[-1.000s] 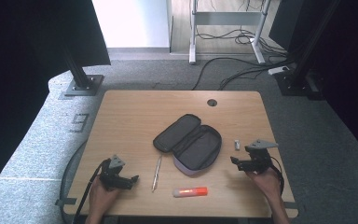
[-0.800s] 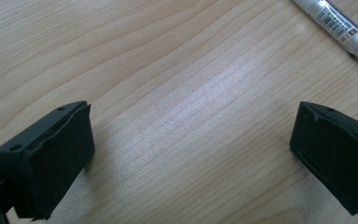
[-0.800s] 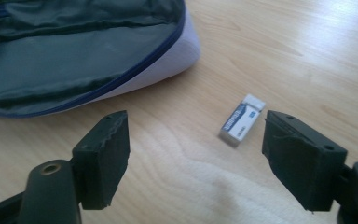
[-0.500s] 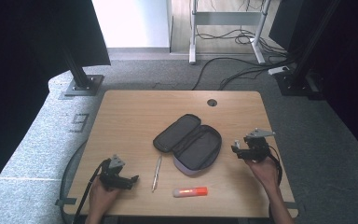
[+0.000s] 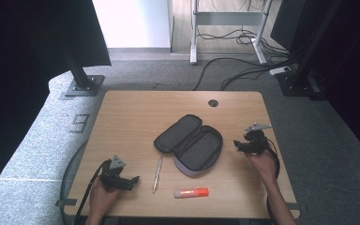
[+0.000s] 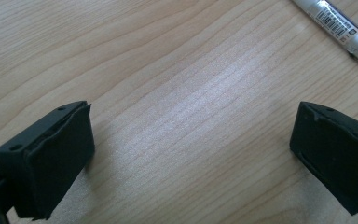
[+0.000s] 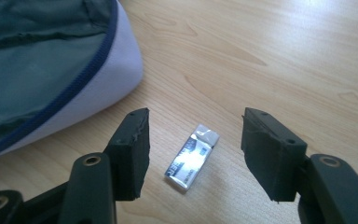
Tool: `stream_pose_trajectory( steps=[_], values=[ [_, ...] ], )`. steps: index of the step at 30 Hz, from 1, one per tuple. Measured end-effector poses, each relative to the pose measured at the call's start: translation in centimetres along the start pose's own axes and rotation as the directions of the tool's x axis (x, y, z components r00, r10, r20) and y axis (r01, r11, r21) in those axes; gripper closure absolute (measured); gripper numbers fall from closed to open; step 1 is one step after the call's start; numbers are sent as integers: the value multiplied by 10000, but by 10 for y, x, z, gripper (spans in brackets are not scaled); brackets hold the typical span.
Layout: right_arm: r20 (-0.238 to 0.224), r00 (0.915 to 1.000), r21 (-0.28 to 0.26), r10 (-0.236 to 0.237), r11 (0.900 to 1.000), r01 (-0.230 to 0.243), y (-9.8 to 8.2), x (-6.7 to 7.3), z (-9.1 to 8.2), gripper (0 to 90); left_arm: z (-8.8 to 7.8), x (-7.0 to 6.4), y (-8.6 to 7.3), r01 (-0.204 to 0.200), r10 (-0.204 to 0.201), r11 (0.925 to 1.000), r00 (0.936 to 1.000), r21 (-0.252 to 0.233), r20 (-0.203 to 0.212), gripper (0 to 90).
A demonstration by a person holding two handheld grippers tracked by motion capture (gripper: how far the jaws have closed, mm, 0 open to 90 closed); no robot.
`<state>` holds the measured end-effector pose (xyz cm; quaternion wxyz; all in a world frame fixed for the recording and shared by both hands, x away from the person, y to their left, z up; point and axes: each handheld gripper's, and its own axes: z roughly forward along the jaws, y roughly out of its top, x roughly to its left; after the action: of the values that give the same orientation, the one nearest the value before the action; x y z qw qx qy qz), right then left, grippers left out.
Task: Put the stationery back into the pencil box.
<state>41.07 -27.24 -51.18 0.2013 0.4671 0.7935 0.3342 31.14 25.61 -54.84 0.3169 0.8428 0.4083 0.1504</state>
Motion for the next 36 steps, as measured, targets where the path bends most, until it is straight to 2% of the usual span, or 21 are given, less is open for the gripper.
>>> stream_pose_trajectory(
  steps=[5,14,17,26,36],
  values=[
    [-60,9999,286,86,9996,-84,-4,-3,11,423,0,0,0,0,0,10000,10000,1,1,0],
    [158,9998,783,115,9969,-127,-15,-4,25,442,0,0,0,0,0,10000,10000,1,3,0],
    [46,9995,643,327,9974,-329,-17,-7,25,479,0,0,0,1,-1,10000,10000,0,1,0],
    [94,9981,634,602,9961,-607,-20,-14,19,708,0,0,0,0,0,10000,10000,0,0,0],
    [73,9969,621,778,9950,-781,-21,-15,17,714,0,0,0,-1,1,10000,10000,3,2,0]
  ],
)
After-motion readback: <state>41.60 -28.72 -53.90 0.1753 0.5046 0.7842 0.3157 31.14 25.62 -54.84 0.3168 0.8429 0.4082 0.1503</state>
